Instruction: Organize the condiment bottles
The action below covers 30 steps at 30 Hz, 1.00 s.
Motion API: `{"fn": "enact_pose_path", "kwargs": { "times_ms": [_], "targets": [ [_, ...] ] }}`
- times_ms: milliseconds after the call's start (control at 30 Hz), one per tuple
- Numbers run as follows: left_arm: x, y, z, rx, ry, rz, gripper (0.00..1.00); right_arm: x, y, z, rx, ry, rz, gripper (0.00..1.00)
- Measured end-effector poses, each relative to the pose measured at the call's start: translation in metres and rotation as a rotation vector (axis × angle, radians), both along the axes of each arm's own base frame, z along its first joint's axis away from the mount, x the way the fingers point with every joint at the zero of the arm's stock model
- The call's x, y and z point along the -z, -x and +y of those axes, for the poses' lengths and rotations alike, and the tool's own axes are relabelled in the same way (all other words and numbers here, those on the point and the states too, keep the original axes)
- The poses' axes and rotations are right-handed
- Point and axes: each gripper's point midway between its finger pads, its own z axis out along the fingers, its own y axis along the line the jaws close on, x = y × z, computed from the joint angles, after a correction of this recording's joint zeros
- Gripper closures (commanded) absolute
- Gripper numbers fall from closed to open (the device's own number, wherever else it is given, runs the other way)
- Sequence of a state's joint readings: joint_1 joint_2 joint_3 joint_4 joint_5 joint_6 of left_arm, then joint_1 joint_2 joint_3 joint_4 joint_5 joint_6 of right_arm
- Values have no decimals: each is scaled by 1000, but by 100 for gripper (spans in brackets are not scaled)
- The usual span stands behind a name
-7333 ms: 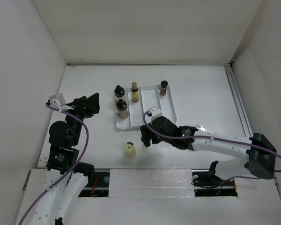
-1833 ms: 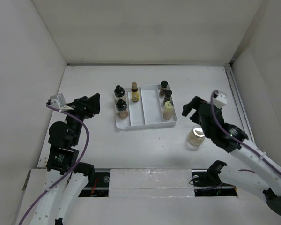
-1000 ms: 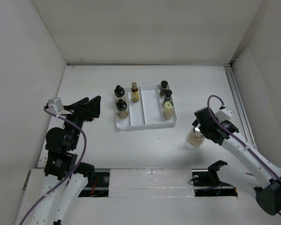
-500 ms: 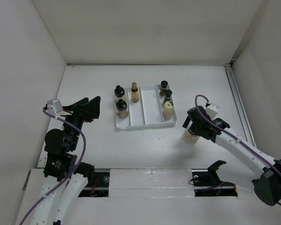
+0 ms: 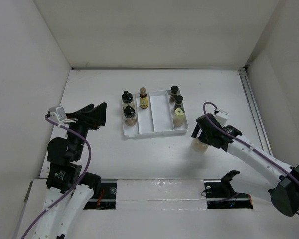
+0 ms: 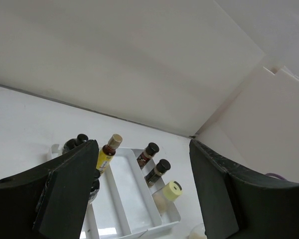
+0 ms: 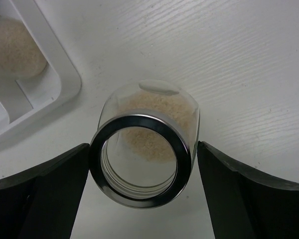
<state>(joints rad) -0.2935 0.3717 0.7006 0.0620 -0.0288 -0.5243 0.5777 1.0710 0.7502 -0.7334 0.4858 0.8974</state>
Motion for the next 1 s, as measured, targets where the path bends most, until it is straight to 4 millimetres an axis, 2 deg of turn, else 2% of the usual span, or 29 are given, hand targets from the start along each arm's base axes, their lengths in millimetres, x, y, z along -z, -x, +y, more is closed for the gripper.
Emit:
{"fn": "enact_pose_path", "kwargs": {
  "times_ms": [67,133,300,667,800,900,1000],
  "targets": [
    [0,0,0,0,0,-1,31,0,3,3,-17,-1,5,8],
    [0,1,0,0,1,-2,31,-1,6,4,-28,-1,7,17],
    [-2,2,1,0,2,-8,31,-5,10,4,-31,0,8,18],
    [-3,3,1,0,4,-12,31,-8,13,9,-54,23,13,45],
    [-3,4,1,0,5,-16,31,-10,16,12,-69,45,16,45],
    [-3,4,1,0,5,-15,31,-24,21,15,-91,66,11,45],
    [-3,4,1,0,4,-15,31,-53,20,25,-128,47,-35,43]
  ]
}}
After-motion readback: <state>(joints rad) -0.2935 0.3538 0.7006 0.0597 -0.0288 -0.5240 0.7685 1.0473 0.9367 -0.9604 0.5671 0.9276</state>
